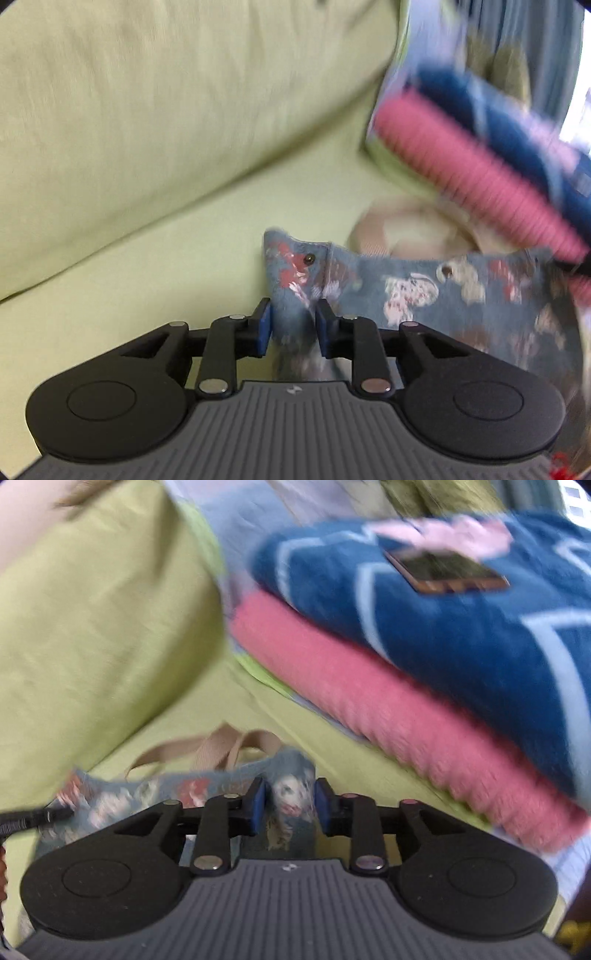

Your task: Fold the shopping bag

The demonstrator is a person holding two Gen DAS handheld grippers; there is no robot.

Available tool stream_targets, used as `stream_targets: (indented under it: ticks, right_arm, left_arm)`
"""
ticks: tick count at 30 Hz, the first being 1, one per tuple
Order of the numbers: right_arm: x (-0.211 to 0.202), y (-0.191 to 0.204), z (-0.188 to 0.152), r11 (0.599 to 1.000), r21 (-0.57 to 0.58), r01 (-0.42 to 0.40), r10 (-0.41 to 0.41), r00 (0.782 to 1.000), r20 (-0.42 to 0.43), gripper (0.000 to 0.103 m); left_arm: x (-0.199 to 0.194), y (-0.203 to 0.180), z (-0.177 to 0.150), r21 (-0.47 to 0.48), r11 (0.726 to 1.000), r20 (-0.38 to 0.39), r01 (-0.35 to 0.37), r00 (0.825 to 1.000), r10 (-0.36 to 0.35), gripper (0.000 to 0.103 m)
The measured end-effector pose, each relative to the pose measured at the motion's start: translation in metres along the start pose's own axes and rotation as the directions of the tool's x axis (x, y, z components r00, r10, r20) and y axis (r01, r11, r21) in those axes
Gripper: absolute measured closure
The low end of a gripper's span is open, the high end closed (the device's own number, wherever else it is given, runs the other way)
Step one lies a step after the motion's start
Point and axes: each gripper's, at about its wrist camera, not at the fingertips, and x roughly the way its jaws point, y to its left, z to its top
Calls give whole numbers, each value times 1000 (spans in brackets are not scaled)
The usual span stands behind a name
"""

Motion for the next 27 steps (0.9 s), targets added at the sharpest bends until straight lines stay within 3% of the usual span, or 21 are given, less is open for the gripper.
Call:
stream_targets:
  ticks: [2,3,5,9,10,12,13,14,17,21,25,27]
  right_arm:
    - [-19,-16,-16,996,67,-63,64,998,-2,35]
    - [-29,-23,-28,990,103,-94,96,995,-16,30]
    - [-47,-36,-55,972,181,-151,162,986,-48,30]
    - [-66,-50,-101,928,314,-201,244,964,-103,29]
    - [-65,-50,-108,922,327,-205,255,960,-115,31]
    - [-64,-48,-120,917,338,-212,272,952,-142,48]
    - [-62,-44,-124,920,328,-214,277,948,-159,83]
    - [-61,-40,-128,923,319,-216,282,943,-175,88]
    - [-70,-36,-133,928,321,-191,260,947,-187,95]
    - [-92,-38,-134,936,314,-160,237,945,-224,100]
    - [-99,-39,-141,958,269,-97,173,946,-276,95]
    - [-109,-38,-141,951,278,-132,200,952,-234,93]
  left_arm:
    - [-15,5,-12,7,1000,3,0,1000,0,65]
    - [-27,10,-20,-25,999,9,27,1000,-27,56]
    - [-47,18,-39,-108,989,11,96,995,-95,50]
    - [-77,16,-76,-228,961,-10,155,987,-162,49]
    - [-80,13,-85,-242,958,-23,155,986,-166,49]
    - [-76,2,-97,-267,952,-50,152,984,-171,50]
    - [-75,-4,-101,-271,953,-53,137,986,-157,51]
    - [-77,-9,-106,-256,960,-43,113,991,-128,54]
    - [-88,-14,-109,-230,970,-38,75,996,-86,79]
    - [-97,-4,-107,-263,960,-82,93,990,-119,92]
    - [-109,-12,-115,-211,977,-123,21,991,-48,92]
    - [-125,-23,-122,-171,985,-102,6,994,-24,92]
